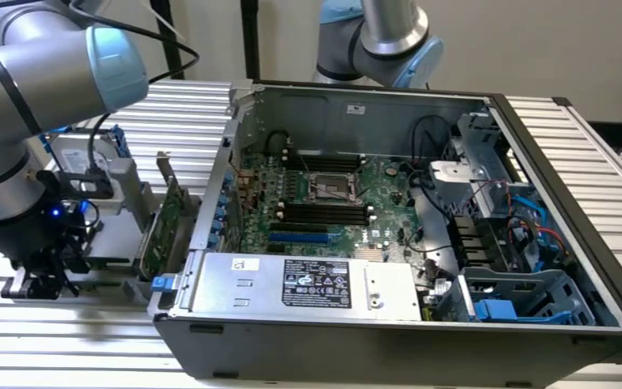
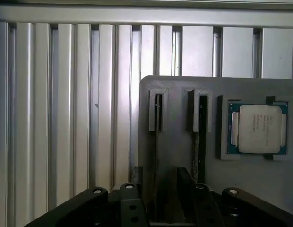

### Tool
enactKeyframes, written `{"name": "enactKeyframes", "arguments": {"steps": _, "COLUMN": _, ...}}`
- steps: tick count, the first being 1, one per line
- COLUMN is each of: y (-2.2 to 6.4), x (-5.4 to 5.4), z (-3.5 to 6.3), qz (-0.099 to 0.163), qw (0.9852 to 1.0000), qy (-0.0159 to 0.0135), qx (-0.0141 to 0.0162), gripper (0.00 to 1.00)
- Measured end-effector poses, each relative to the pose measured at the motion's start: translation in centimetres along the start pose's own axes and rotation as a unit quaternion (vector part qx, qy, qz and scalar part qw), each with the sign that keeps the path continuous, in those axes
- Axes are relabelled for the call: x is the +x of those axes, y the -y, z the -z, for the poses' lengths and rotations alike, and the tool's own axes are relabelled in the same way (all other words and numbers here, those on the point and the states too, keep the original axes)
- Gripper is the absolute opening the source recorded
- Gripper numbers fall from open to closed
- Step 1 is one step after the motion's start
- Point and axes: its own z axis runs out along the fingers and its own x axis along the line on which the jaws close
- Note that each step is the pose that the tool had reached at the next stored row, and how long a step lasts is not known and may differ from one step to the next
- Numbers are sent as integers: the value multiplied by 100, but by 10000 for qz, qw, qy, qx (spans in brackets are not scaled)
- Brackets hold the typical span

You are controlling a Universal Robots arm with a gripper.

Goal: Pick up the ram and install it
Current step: 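Pick up the ram and move it above insertion slot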

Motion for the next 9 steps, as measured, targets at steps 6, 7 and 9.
{"name": "enactKeyframes", "arguments": {"steps": 6, "y": 9, "x": -1, "z": -10, "qz": 1, "qw": 10000, "qy": 1, "qx": 1, "gripper": 100}}
{"name": "enactKeyframes", "arguments": {"steps": 7, "y": 12, "x": -1, "z": -11, "qz": 1, "qw": 10000, "qy": 1, "qx": 1, "gripper": 100}}
{"name": "enactKeyframes", "arguments": {"steps": 9, "y": 18, "x": 0, "z": -12, "qz": 1, "qw": 10000, "qy": 1, "qx": 1, "gripper": 100}}
